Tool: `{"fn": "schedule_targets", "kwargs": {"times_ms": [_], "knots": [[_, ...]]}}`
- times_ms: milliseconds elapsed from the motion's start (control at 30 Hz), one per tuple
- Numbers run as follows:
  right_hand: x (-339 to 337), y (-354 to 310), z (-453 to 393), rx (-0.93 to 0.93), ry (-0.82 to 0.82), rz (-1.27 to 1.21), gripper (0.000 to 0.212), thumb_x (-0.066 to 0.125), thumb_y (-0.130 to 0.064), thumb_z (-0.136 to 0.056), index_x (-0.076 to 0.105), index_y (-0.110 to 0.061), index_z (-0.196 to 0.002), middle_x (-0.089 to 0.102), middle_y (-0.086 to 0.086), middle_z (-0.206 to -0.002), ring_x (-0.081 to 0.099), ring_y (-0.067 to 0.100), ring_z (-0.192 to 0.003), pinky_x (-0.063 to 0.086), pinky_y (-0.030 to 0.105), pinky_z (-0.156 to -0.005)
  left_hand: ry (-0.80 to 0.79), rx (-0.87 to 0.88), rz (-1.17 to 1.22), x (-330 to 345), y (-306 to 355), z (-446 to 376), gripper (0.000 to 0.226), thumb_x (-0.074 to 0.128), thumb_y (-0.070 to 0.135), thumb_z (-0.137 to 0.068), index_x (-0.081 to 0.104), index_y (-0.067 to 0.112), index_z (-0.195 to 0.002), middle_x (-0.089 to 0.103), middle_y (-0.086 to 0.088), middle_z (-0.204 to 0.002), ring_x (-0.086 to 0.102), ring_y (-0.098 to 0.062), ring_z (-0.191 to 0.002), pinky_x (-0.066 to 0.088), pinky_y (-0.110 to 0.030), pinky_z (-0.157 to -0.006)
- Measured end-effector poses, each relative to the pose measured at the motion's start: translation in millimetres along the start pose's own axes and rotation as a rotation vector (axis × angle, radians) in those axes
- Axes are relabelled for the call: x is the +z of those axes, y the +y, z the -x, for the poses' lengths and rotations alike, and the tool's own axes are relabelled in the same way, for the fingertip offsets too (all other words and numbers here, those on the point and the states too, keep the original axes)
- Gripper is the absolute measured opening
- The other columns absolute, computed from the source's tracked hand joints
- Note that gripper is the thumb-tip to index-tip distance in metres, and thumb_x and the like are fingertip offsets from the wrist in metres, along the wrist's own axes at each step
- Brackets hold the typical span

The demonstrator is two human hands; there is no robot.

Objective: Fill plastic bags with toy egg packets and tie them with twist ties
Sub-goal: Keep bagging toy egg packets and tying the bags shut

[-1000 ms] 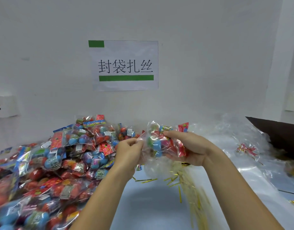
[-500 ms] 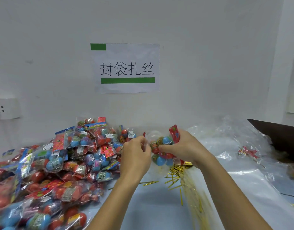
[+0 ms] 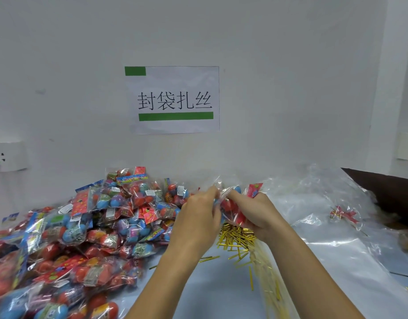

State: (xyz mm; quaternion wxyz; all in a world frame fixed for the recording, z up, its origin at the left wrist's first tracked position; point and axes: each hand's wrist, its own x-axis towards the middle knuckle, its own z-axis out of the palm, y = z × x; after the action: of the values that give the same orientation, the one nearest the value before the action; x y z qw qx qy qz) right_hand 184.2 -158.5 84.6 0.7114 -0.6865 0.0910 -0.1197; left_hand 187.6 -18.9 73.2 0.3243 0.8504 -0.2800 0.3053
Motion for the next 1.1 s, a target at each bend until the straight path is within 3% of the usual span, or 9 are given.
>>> {"fn": "schedule_targets", "kwargs": {"times_ms": [133, 333, 467, 567, 633, 700, 833, 967, 1100], "knots": [[1, 0, -3, 0.083, -0.119, -0.369, 0.012, 0.071, -0.003, -0.085, 0.067, 0.001, -0.096, 0.067, 0.018, -0.087, 0.067, 0.026, -0.077, 0.063, 0.041, -0.080, -0.005, 0.041, -0.005, 1, 4, 0, 0.007, 0.050, 0.014, -0.100, 0.053, 0.019, -0.098, 0.052, 0.008, -0.068, 0.049, -0.013, -0.059, 0.034, -0.025, -0.052], [9, 7, -10, 0.156, -0.165, -0.655, 0.012, 0.056, -0.010, -0.100, 0.066, -0.004, -0.096, 0.065, 0.007, -0.077, 0.065, 0.018, -0.074, 0.058, 0.030, -0.067, -0.225, 0.165, 0.232, 3, 12, 4, 0.006, 0.049, 0.014, -0.098, 0.053, 0.017, -0.094, 0.053, 0.000, -0.063, 0.042, -0.019, -0.055, 0.043, -0.045, -0.056], [7, 10, -10, 0.182, -0.261, -0.872, 0.034, 0.044, 0.001, -0.098, 0.076, -0.004, -0.088, 0.071, 0.010, -0.079, 0.070, 0.023, -0.068, 0.060, 0.031, -0.056, -0.268, 0.148, 0.285, 1, 7, 2, 0.005, 0.058, 0.018, -0.096, 0.063, 0.019, -0.096, 0.066, 0.000, -0.072, 0.058, -0.018, -0.062, 0.050, -0.037, -0.061], [8, 7, -6, 0.142, -0.365, -0.912, 0.023, 0.066, -0.018, -0.087, 0.080, -0.002, -0.078, 0.075, 0.012, -0.083, 0.074, 0.023, -0.072, 0.061, 0.033, -0.056, -0.137, 0.092, 0.311, 0, 5, 0, 0.031, 0.058, 0.036, -0.099, 0.067, 0.021, -0.074, 0.067, 0.003, -0.063, 0.061, -0.011, -0.057, 0.050, -0.031, -0.055], [8, 9, -7, 0.106, -0.384, -0.840, 0.026, 0.068, -0.027, -0.086, 0.079, -0.004, -0.089, 0.074, 0.012, -0.095, 0.072, 0.022, -0.089, 0.063, 0.037, -0.074, 0.053, 0.021, 0.306, 1, 7, -1, 0.035, 0.057, 0.040, -0.099, 0.061, 0.020, -0.070, 0.061, 0.002, -0.058, 0.058, -0.015, -0.054, 0.049, -0.037, -0.053], [8, 8, -6, 0.084, -0.422, -0.794, 0.024, 0.068, -0.028, -0.088, 0.075, -0.007, -0.098, 0.072, 0.008, -0.097, 0.069, 0.019, -0.093, 0.058, 0.037, -0.092, 0.277, -0.044, 0.205, -1, 8, -2, 0.024, 0.058, 0.044, -0.094, 0.058, 0.021, -0.088, 0.058, 0.006, -0.080, 0.056, -0.013, -0.075, 0.047, -0.032, -0.065], [12, 2, 4, -0.079, -0.519, -0.592, 0.027, 0.070, -0.022, -0.083, 0.077, -0.007, -0.104, 0.075, 0.007, -0.093, 0.073, 0.017, -0.080, 0.061, 0.033, -0.068, 0.210, -0.195, 0.166, -10, -2, -7, 0.066, 0.051, 0.067, -0.087, 0.037, 0.036, -0.144, 0.038, 0.005, -0.141, 0.039, -0.013, -0.128, 0.040, -0.033, -0.101], [18, -1, 10, -0.120, -0.418, -0.443, 0.033, 0.075, -0.023, -0.079, 0.073, 0.002, -0.100, 0.066, 0.024, -0.101, 0.066, 0.030, -0.089, 0.059, 0.041, -0.077, 0.158, -0.143, 0.325, -7, -4, -4, 0.059, 0.044, 0.059, -0.092, 0.039, 0.036, -0.147, 0.037, 0.005, -0.147, 0.042, -0.012, -0.133, 0.037, -0.028, -0.106], [22, -3, 8, -0.006, -0.349, -0.592, 0.039, 0.070, -0.016, -0.091, 0.064, 0.010, -0.119, 0.066, 0.024, -0.122, 0.063, 0.031, -0.106, 0.054, 0.041, -0.091, 0.203, -0.004, 0.224, 6, 0, 0, 0.039, 0.046, 0.042, -0.100, 0.056, 0.030, -0.136, 0.030, 0.004, -0.155, 0.030, -0.016, -0.144, 0.032, -0.034, -0.115]]}}
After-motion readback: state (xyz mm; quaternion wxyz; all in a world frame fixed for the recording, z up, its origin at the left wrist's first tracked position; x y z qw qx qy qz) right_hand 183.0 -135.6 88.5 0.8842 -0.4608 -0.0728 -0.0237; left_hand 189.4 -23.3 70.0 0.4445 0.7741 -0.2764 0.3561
